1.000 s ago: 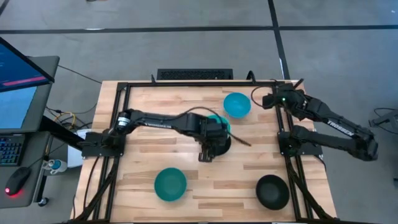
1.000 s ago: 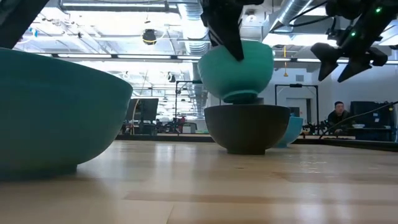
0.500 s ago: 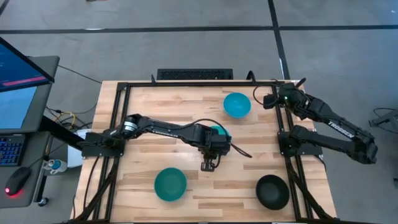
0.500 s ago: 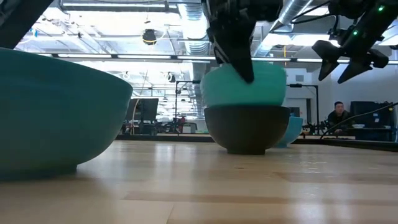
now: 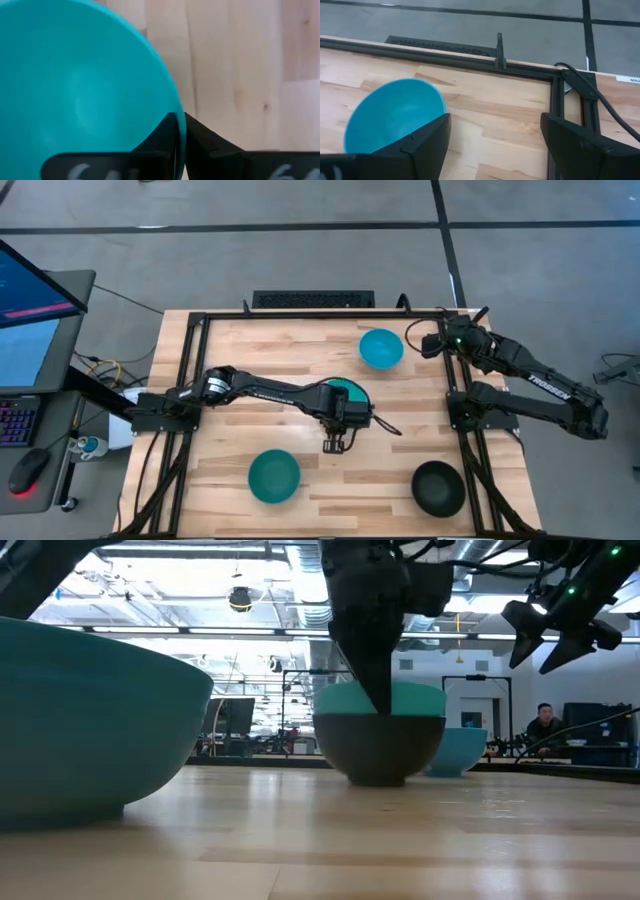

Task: Nest bowls inside each other
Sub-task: Stack the light blue bowl on top of the top black bowl, then stack the blue bowl on top of the blue bowl

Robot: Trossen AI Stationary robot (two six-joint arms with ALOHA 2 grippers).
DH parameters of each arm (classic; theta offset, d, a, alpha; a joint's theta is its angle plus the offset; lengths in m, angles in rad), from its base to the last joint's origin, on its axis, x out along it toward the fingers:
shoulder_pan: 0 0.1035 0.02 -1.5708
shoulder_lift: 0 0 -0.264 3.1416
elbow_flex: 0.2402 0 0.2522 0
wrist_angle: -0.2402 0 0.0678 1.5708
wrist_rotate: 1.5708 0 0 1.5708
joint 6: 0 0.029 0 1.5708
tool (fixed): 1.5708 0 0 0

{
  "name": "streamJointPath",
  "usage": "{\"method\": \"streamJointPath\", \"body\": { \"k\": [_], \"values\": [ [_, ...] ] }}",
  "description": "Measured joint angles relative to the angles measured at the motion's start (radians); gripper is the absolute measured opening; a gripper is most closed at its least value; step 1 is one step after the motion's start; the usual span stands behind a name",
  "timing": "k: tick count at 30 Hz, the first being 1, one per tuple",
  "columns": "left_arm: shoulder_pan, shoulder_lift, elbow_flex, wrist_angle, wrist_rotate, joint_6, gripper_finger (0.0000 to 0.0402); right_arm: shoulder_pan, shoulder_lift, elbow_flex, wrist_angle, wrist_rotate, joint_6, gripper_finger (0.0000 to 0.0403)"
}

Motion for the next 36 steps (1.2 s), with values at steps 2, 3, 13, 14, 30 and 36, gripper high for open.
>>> {"method": "streamJointPath", "body": {
  "k": [2,3,13,14,30,36],
  "values": [
    [0.001,0.001,-0.001,-0.004,-0.029,-0.010,0.0012,0.004,0.000,0.000,-0.001,0.000,0.000,0.0331],
    [0.002,0.000,-0.001,-0.004,-0.028,-0.010,0.0012,0.003,0.000,0.000,-0.001,0.000,0.000,0.0331],
    [0.001,-0.003,0.075,-0.004,0.028,0.002,0.0044,0.002,0.000,0.000,-0.001,0.003,-0.034,0.0331],
    [0.001,-0.003,0.090,-0.004,0.026,0.008,0.0054,0.001,0.000,0.000,0.000,0.004,-0.035,0.0331],
    [0.038,-0.020,0.111,-0.100,-0.101,0.018,0.0191,0.001,0.000,0.000,0.000,0.011,-0.037,0.0331],
    [0.063,-0.083,0.113,-0.104,-0.110,0.037,0.0149,0.002,0.000,0.000,0.000,0.007,-0.029,0.0331]
  ]
}}
